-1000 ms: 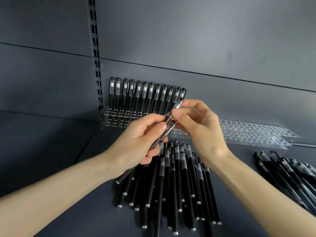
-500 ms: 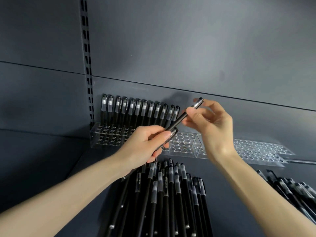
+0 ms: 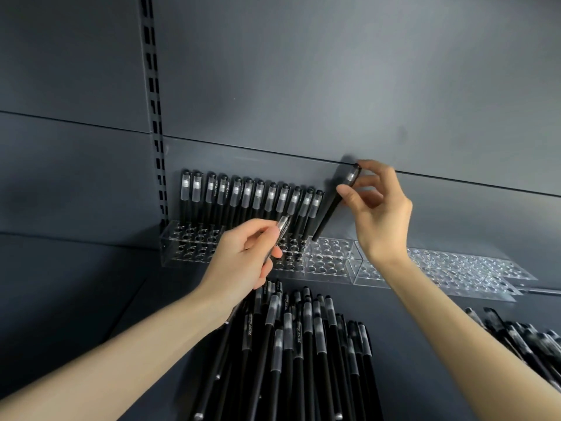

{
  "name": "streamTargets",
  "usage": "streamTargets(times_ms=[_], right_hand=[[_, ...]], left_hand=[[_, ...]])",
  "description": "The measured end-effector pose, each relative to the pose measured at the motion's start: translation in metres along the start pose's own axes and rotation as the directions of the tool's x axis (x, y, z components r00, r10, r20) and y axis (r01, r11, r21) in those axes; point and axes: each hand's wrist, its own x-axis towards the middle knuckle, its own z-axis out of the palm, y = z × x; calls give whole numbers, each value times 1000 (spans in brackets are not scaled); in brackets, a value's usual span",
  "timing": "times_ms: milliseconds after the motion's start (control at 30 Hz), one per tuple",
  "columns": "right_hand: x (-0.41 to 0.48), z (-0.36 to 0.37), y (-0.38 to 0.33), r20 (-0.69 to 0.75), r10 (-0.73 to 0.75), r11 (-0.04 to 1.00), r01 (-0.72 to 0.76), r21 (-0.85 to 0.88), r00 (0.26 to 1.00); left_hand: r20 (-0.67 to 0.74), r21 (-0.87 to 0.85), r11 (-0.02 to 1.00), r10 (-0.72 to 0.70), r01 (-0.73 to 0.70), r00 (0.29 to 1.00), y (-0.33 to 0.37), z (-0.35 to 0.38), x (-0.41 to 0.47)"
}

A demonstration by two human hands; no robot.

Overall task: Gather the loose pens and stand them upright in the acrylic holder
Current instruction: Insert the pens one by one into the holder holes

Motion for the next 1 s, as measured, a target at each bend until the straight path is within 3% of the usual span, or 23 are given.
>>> streamTargets(times_ms=[300,733,900,1000], right_hand=[[-12,5,16,256,54,993,-24,-120,965],[-15,-3,9,240,47,984,-3,-177,970],[-23,-6,-12,188,110,993,-114,10,976],[-31,-5,-29,348,177,941,-262,216,921]], left_hand=[[71,-20,1000,11,-9,997,-3,0,0],[76,47,999,1,-4,997,-5,2,-2],[100,14,1000,6,-8,995,-1,4,-3],[115,-24,1000,12,-9,993,-1,6,-4]])
